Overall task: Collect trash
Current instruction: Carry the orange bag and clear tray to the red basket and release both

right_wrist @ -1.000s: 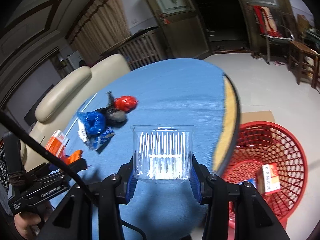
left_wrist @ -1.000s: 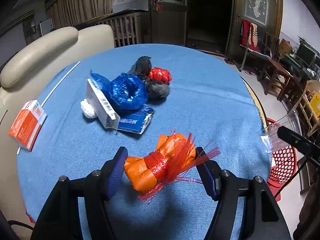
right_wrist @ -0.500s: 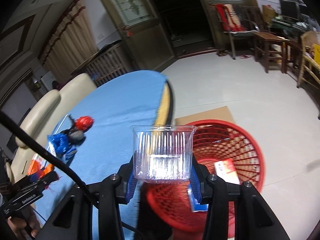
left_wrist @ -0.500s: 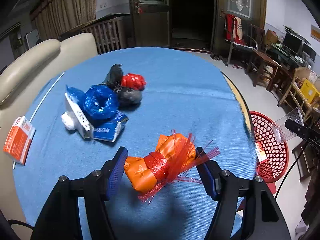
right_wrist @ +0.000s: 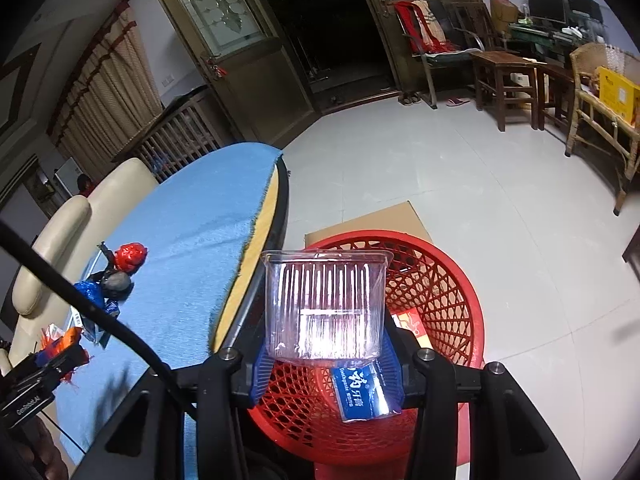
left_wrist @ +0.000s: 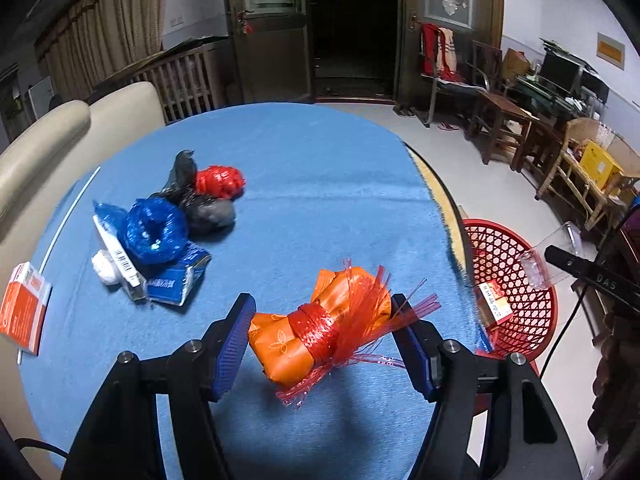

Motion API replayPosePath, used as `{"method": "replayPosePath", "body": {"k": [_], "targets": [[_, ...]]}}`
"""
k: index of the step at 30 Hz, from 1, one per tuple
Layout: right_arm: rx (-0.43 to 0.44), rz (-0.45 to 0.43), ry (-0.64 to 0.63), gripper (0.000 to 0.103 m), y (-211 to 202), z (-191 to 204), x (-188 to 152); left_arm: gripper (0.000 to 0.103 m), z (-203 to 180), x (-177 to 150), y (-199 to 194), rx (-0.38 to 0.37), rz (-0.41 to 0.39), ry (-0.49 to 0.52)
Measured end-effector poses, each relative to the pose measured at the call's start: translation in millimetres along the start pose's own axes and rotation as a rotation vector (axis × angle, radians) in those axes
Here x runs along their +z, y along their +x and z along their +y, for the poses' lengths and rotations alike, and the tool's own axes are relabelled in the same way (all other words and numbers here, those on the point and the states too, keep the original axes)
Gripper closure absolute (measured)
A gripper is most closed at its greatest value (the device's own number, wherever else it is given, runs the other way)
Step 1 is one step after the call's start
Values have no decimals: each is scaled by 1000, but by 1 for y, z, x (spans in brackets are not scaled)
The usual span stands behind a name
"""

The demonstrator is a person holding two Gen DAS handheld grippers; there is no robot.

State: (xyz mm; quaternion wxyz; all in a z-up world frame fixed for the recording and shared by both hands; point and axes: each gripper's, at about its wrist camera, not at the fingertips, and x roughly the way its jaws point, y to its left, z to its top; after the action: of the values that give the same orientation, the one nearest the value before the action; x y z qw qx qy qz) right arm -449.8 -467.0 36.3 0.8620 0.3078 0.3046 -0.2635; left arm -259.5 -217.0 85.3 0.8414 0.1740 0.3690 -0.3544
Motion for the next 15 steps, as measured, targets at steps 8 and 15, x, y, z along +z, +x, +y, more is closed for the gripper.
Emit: {"method": "replayPosePath", "body": {"k": [8,15], "targets": [[-42,64,31,34,13,-11,-4,33,-23,17,1,-64,-19,32],[-66,31,73,33,4,-26,-3,33,-57,36,4,-141,-37,87]]}}
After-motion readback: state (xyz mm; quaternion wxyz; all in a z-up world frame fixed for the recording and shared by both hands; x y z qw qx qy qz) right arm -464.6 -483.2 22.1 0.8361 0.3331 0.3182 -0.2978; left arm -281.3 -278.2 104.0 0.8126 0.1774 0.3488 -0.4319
